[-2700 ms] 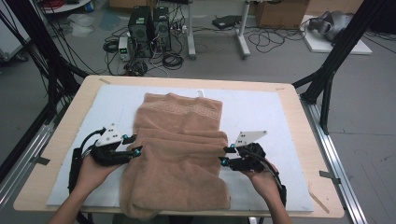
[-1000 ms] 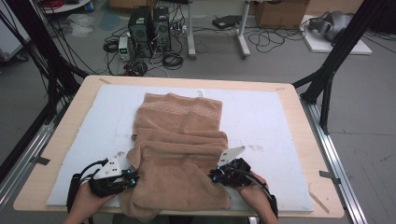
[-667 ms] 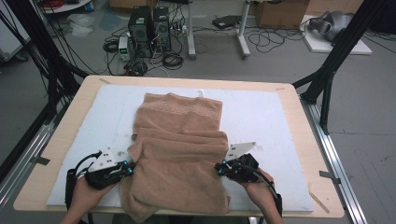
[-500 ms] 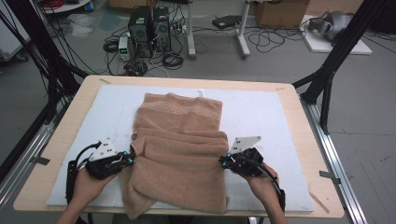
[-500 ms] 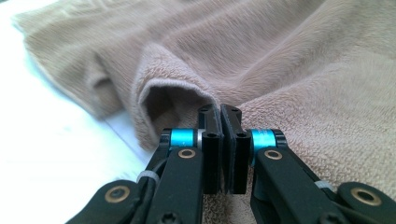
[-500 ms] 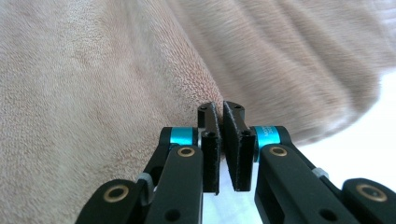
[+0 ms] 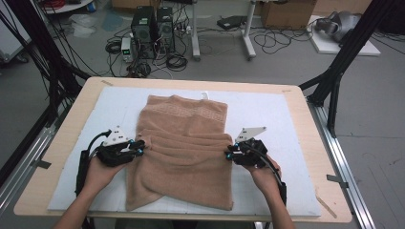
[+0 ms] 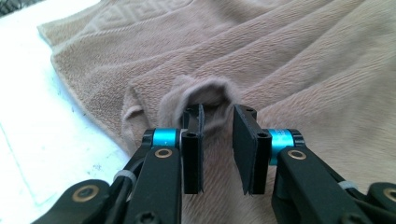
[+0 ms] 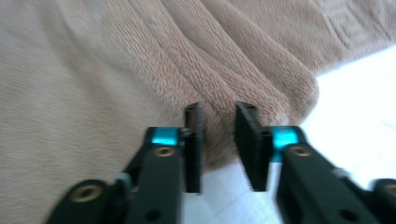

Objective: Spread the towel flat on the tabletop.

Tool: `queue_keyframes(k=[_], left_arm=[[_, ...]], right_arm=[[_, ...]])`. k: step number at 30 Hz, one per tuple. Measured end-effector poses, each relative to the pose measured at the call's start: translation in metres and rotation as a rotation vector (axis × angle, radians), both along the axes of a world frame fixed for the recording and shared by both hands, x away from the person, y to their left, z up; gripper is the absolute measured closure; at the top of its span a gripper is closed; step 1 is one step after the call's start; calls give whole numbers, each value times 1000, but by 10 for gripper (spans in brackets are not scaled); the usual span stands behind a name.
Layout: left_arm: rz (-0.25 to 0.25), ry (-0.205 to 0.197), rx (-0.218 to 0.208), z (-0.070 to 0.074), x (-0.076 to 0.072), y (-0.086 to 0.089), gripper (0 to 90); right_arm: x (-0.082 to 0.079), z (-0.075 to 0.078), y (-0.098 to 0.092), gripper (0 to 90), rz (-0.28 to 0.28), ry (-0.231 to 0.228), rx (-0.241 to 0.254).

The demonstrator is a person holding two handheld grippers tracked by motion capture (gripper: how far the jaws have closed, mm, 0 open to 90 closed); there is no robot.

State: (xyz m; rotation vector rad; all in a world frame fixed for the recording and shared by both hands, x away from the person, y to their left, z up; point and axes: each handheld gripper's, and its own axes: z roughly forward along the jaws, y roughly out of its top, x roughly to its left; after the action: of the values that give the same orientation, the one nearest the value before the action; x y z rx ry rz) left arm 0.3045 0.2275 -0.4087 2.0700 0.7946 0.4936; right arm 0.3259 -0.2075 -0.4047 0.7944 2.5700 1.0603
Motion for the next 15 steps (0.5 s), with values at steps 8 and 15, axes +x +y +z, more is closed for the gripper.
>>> queue_keyframes(k=[8, 15], left_arm=[[-27, -17, -32, 4, -35, 21, 622], [-116, -7, 9, -12, -64, 12, 549]], right_arm=[[-40, 5, -5, 553, 33, -22, 44], [-63, 8, 1, 533, 79, -51, 51]])
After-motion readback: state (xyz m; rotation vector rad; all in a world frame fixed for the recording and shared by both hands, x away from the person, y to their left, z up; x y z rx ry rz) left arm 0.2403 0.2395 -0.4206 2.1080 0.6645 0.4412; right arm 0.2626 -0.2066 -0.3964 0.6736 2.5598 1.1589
